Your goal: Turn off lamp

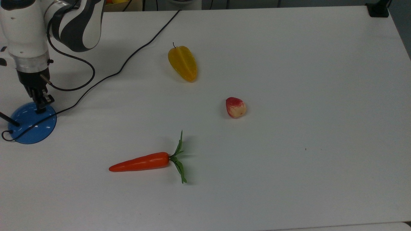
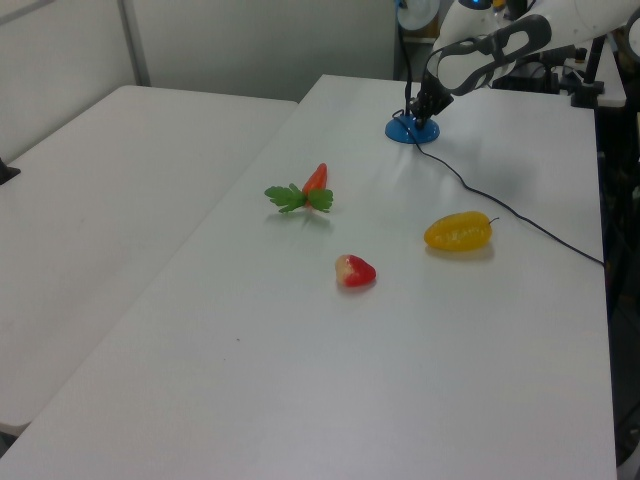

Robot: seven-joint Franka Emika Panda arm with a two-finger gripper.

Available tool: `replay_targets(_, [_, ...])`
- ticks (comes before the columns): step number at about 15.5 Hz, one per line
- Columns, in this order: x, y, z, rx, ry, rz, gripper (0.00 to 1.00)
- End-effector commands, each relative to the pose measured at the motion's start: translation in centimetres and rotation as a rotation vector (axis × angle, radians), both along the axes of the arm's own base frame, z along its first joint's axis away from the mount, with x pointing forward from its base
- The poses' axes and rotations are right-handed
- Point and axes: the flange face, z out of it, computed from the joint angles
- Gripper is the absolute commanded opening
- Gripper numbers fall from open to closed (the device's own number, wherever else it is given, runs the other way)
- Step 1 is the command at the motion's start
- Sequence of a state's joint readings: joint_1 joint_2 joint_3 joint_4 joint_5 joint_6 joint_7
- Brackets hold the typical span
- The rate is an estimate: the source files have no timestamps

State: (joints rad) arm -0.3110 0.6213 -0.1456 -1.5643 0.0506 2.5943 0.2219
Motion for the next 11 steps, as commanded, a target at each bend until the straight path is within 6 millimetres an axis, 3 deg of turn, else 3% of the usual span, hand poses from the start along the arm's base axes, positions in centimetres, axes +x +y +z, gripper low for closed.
replay_targets(1, [-0.5, -0.1, -2.4, -0.014, 0.019, 0.003, 0.0])
replay_targets(11, [-1.4, 0.4, -3.9, -0.024, 0.078, 0.039, 0.0])
